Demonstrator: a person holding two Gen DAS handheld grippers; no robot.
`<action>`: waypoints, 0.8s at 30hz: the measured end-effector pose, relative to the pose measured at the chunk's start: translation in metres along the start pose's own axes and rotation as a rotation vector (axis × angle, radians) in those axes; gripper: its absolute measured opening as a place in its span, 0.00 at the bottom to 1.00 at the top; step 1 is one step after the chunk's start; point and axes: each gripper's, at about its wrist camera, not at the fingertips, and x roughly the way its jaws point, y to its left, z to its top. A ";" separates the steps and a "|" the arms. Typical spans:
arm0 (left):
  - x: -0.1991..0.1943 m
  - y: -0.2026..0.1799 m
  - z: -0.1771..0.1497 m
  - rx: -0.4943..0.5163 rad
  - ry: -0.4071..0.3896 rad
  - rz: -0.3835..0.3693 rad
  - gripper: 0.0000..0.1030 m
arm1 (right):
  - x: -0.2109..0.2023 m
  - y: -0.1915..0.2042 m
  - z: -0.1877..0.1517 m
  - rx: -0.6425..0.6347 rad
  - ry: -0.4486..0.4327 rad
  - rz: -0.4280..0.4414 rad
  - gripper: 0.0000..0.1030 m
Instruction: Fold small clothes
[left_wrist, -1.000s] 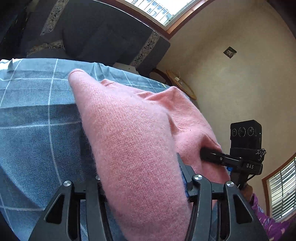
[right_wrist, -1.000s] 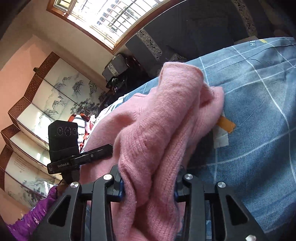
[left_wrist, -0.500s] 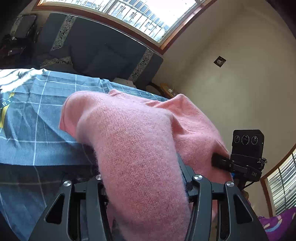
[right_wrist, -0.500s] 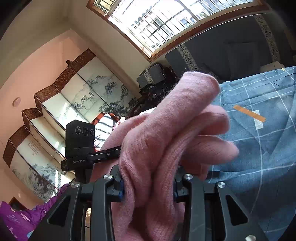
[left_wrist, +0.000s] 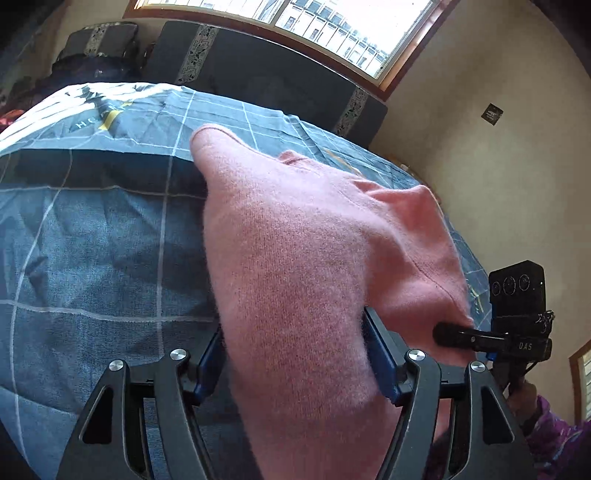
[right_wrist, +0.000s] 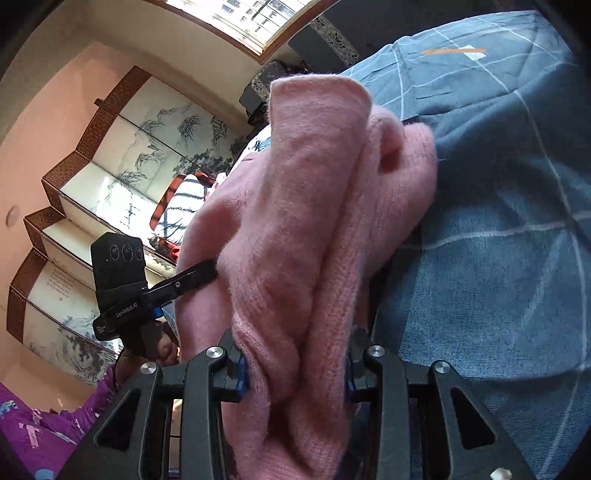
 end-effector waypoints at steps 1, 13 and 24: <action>-0.002 -0.006 -0.001 0.039 -0.017 0.070 0.81 | -0.001 -0.002 0.000 0.009 -0.004 0.004 0.35; -0.028 -0.048 -0.012 0.244 -0.200 0.583 1.00 | -0.004 0.014 -0.014 -0.017 -0.020 -0.067 0.49; -0.044 -0.068 -0.014 0.237 -0.259 0.631 1.00 | -0.043 0.106 -0.041 -0.337 -0.281 -0.374 0.52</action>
